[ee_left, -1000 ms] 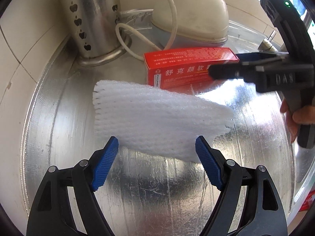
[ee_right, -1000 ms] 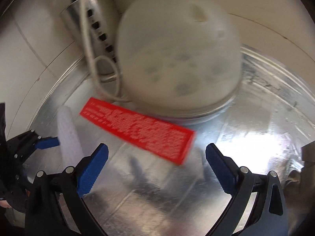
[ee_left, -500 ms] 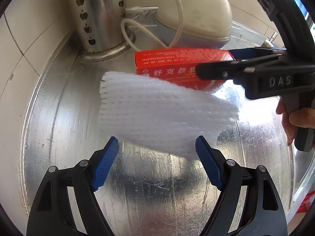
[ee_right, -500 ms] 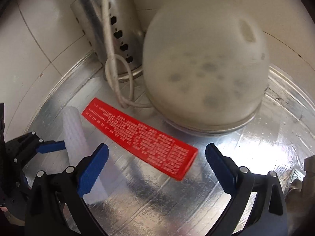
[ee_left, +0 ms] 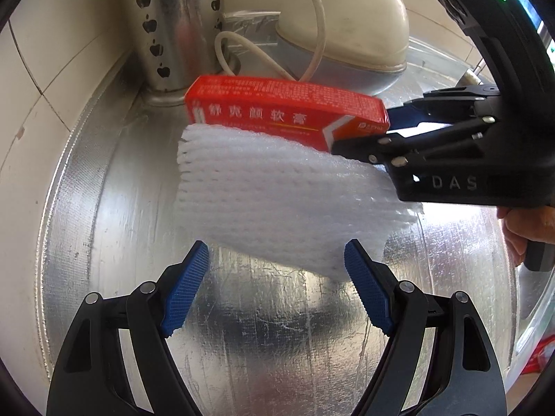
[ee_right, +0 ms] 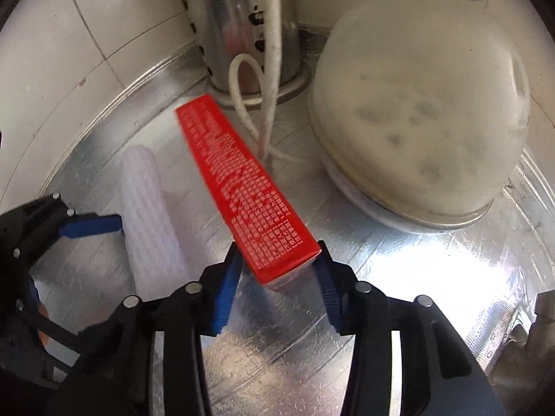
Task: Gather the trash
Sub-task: 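Close the right tool on the red toothpaste box, then grasp the white foam net with the left tool while the right tool lifts the red box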
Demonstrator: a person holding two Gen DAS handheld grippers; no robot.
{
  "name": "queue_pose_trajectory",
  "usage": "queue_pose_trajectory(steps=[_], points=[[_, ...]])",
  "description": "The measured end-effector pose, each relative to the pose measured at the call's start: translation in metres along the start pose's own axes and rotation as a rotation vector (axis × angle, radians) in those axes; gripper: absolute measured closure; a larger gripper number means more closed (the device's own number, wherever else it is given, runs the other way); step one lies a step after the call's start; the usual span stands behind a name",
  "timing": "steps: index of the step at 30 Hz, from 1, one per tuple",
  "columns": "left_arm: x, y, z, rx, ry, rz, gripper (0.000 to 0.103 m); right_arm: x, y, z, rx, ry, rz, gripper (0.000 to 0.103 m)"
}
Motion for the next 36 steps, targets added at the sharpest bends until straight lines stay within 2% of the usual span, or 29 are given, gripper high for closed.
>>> queue_pose_trajectory(steps=[4, 6, 8, 12, 13, 15, 20, 32, 36], points=[[0.002, -0.002, -0.002, -0.001, -0.004, -0.007, 0.024, -0.001, 0.0, -0.01, -0.024, -0.025, -0.02, 0.063], [0.004, -0.002, -0.002, -0.002, -0.004, -0.009, 0.024, -0.005, 0.001, -0.013, -0.05, -0.058, -0.033, 0.038], [0.005, -0.002, -0.003, -0.002, -0.004, -0.011, 0.024, -0.003, 0.009, -0.017, -0.078, -0.089, -0.057, 0.032], [0.006, -0.003, -0.002, -0.003, -0.002, -0.014, 0.024, 0.007, 0.017, -0.004, -0.045, -0.08, -0.091, 0.032], [0.006, -0.003, -0.002, -0.004, -0.002, -0.015, 0.024, 0.012, 0.017, 0.0, -0.028, -0.056, -0.093, 0.033], [0.007, -0.004, -0.002, -0.005, -0.003, -0.018, 0.024, 0.02, 0.022, 0.007, -0.022, -0.061, -0.1, 0.055], [0.007, -0.002, -0.001, -0.005, -0.002, -0.02, 0.024, 0.026, 0.014, -0.001, -0.014, -0.095, -0.093, 0.064], [-0.012, 0.01, -0.008, -0.049, -0.023, 0.018, 0.026, 0.001, -0.044, -0.032, -0.032, -0.142, 0.016, 0.064], [-0.019, 0.014, -0.009, -0.055, -0.031, 0.035, 0.025, -0.014, -0.058, -0.046, -0.04, -0.162, 0.105, 0.068]])
Point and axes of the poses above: each gripper's, at about its wrist camera, not at the fingertips, and z roughly the way its jaws point, x to its left, y to its top, the point moved 9 cm from there along z, roughly the way its jaws point, and after that the axes turned 15 degrees about -y, right-handed, at the moved point
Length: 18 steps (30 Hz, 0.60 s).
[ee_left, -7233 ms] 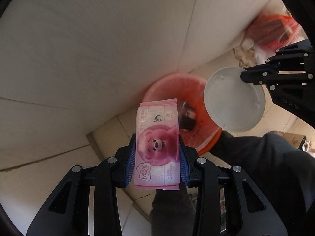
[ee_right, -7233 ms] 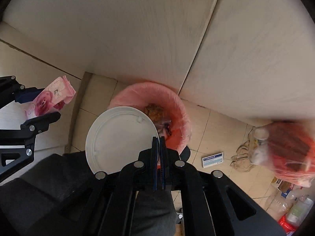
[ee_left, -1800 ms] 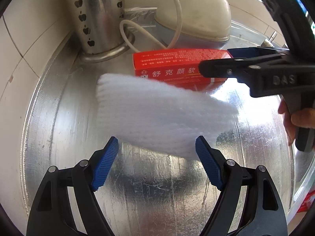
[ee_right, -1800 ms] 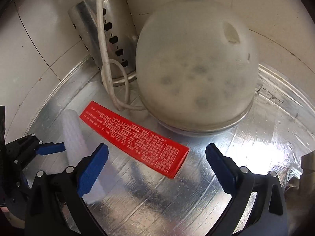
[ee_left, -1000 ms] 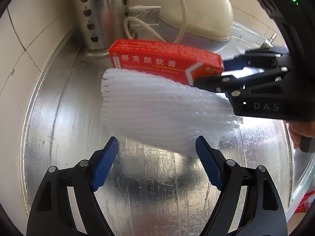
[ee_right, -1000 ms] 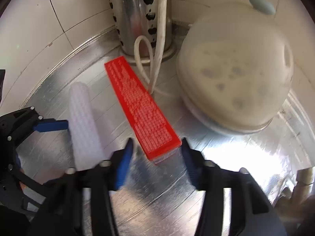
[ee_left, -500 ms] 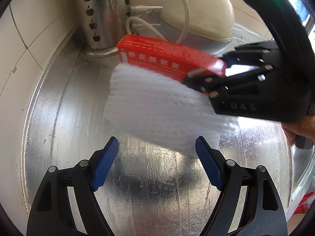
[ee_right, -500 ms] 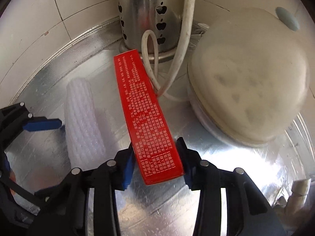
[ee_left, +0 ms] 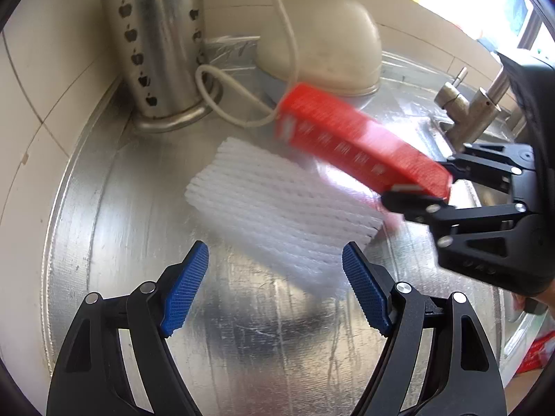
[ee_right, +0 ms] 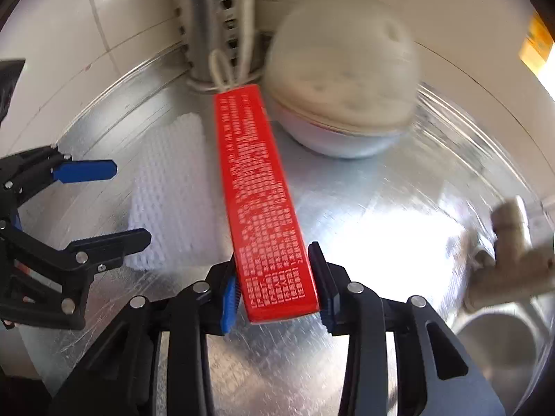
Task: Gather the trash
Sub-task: 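Grasp the white foam net with the left tool while the right tool lifts the red box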
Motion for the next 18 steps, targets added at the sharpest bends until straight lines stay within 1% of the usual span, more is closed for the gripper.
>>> queue_pose_trajectory(steps=[3, 6, 7, 11, 12, 13, 15, 16, 17, 18], points=[[-0.003, 0.007, 0.007, 0.017, -0.004, -0.004, 0.023, -0.015, -0.013, -0.008, 0.009, -0.011, 0.04, 0.068], [-0.004, 0.013, 0.019, 0.037, -0.012, -0.036, 0.015, -0.031, -0.022, -0.011, 0.019, -0.022, 0.071, 0.069], [-0.006, 0.014, 0.024, 0.053, -0.018, -0.051, 0.015, -0.047, -0.027, -0.019, 0.021, -0.02, 0.085, 0.069], [-0.012, 0.014, 0.042, 0.097, 0.003, -0.042, 0.012, -0.05, -0.034, -0.02, 0.022, -0.017, 0.116, 0.07], [-0.013, 0.016, 0.044, 0.093, 0.012, -0.034, 0.012, -0.063, -0.042, -0.031, 0.019, -0.02, 0.12, 0.07], [-0.013, 0.017, 0.046, 0.087, 0.019, -0.03, 0.012, -0.064, -0.045, -0.033, 0.016, -0.017, 0.125, 0.07], [-0.015, 0.02, 0.048, 0.075, 0.021, -0.017, 0.017, -0.061, -0.049, -0.034, 0.012, -0.013, 0.131, 0.07], [-0.018, 0.022, 0.049, 0.071, 0.021, -0.003, 0.023, -0.059, -0.047, -0.033, 0.011, -0.014, 0.132, 0.07], [-0.024, 0.024, 0.049, 0.062, 0.005, 0.013, 0.038, -0.06, -0.049, -0.034, 0.013, -0.011, 0.135, 0.07], [-0.031, 0.026, 0.05, 0.06, -0.002, 0.034, 0.045, -0.06, -0.051, -0.035, 0.015, -0.011, 0.137, 0.07]])
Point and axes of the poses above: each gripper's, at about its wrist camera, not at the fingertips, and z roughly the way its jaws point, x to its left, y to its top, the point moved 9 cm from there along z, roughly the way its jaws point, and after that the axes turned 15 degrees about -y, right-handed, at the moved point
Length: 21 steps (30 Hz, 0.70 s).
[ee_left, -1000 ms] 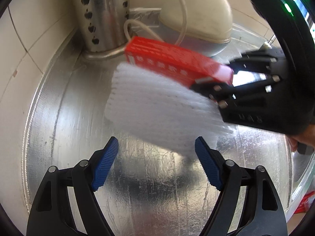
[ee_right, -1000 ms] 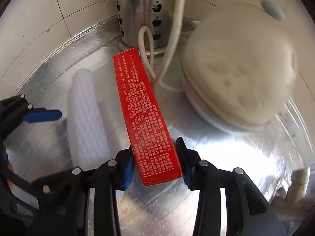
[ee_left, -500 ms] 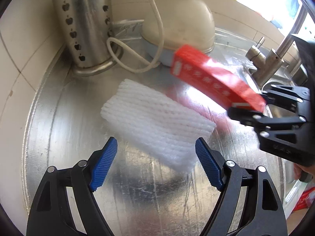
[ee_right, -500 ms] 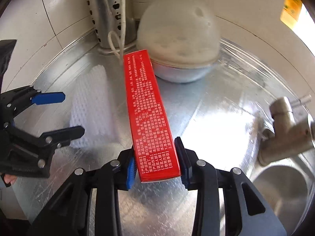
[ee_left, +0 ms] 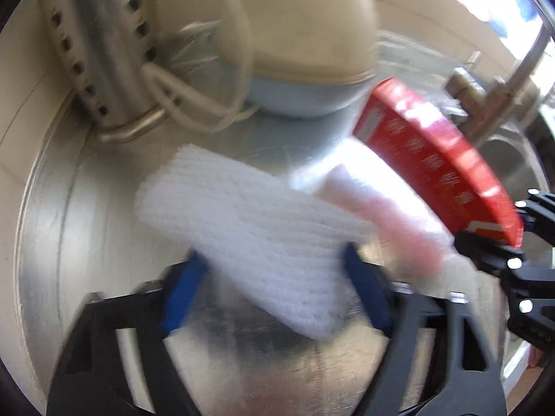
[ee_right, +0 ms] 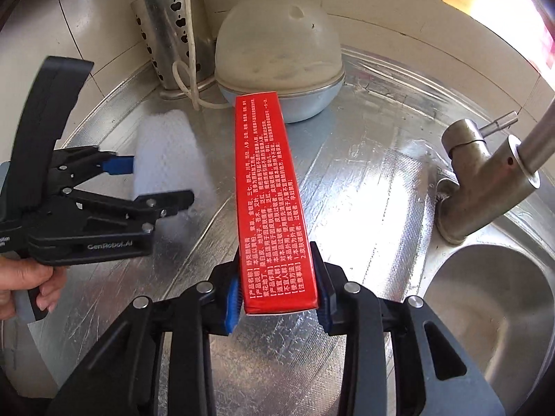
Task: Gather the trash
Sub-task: 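Grasp the white foam net with the left tool while the right tool lifts the red box, then carry the foam net and red box down over the trash bin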
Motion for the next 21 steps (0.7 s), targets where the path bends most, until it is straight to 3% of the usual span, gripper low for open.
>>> queue_pose_trajectory(steps=[2, 5, 14, 21], points=[[-0.017, 0.004, 0.002, 0.006, 0.02, 0.064, 0.07, 0.001, 0.001, 0.001, 0.006, -0.005, 0.004, 0.07], [-0.028, 0.004, 0.005, 0.011, 0.01, 0.082, 0.085, 0.004, 0.002, 0.005, 0.018, -0.002, 0.011, 0.07], [-0.022, 0.0, -0.001, -0.044, -0.126, -0.011, 0.091, 0.008, 0.002, 0.001, 0.004, 0.013, 0.035, 0.07], [-0.019, -0.01, -0.016, -0.084, -0.158, -0.033, 0.091, 0.009, 0.0, -0.003, 0.001, 0.019, 0.046, 0.071]])
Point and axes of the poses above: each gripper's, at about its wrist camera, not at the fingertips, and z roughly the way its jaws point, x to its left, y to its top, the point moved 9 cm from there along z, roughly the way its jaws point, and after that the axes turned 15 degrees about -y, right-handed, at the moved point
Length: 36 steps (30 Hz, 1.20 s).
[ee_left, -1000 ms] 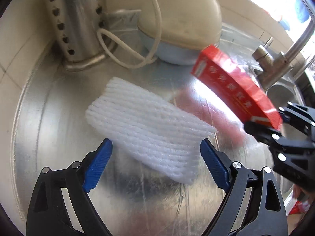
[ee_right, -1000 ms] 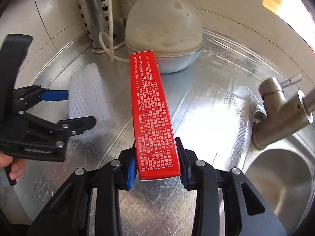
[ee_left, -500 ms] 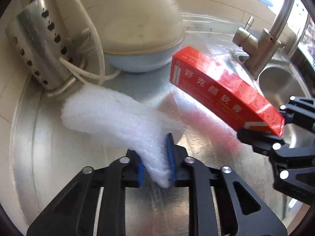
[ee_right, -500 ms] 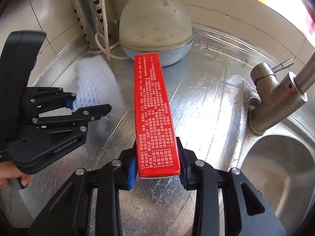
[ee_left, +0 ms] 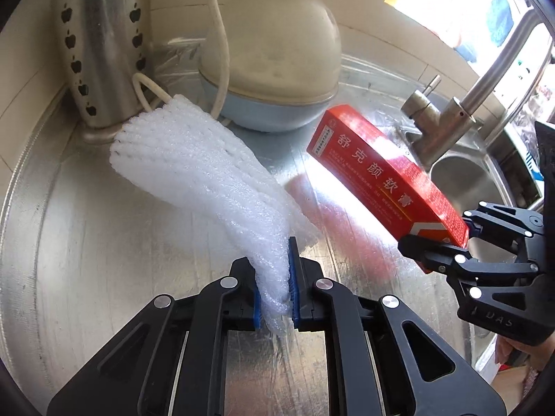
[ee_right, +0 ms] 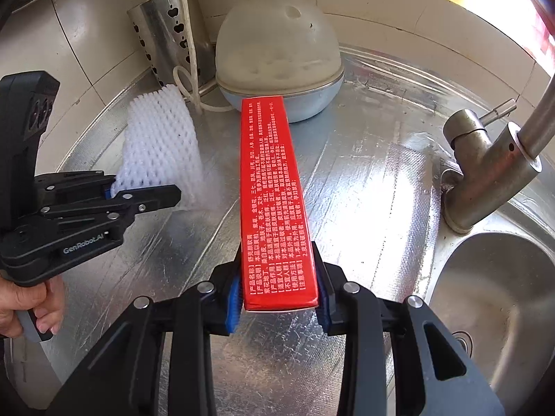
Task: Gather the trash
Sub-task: 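Carry the foam net and red box down over the trash bin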
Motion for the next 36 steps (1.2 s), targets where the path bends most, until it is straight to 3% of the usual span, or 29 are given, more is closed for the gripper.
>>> queue_pose_trajectory(steps=[6, 15, 28, 36], points=[[-0.005, -0.005, -0.014, 0.038, 0.024, 0.061, 0.091, 0.006, -0.005, -0.01, 0.002, -0.005, 0.023, 0.071], [-0.021, -0.04, -0.06, 0.075, 0.043, 0.169, 0.091, 0.024, -0.031, -0.036, 0.001, -0.03, 0.073, 0.071], [-0.063, -0.124, -0.114, 0.188, -0.006, 0.34, 0.091, 0.055, -0.095, -0.1, -0.014, -0.042, 0.112, 0.071], [-0.081, -0.189, -0.159, 0.222, -0.033, 0.37, 0.091, 0.084, -0.161, -0.145, -0.005, -0.023, 0.131, 0.071]])
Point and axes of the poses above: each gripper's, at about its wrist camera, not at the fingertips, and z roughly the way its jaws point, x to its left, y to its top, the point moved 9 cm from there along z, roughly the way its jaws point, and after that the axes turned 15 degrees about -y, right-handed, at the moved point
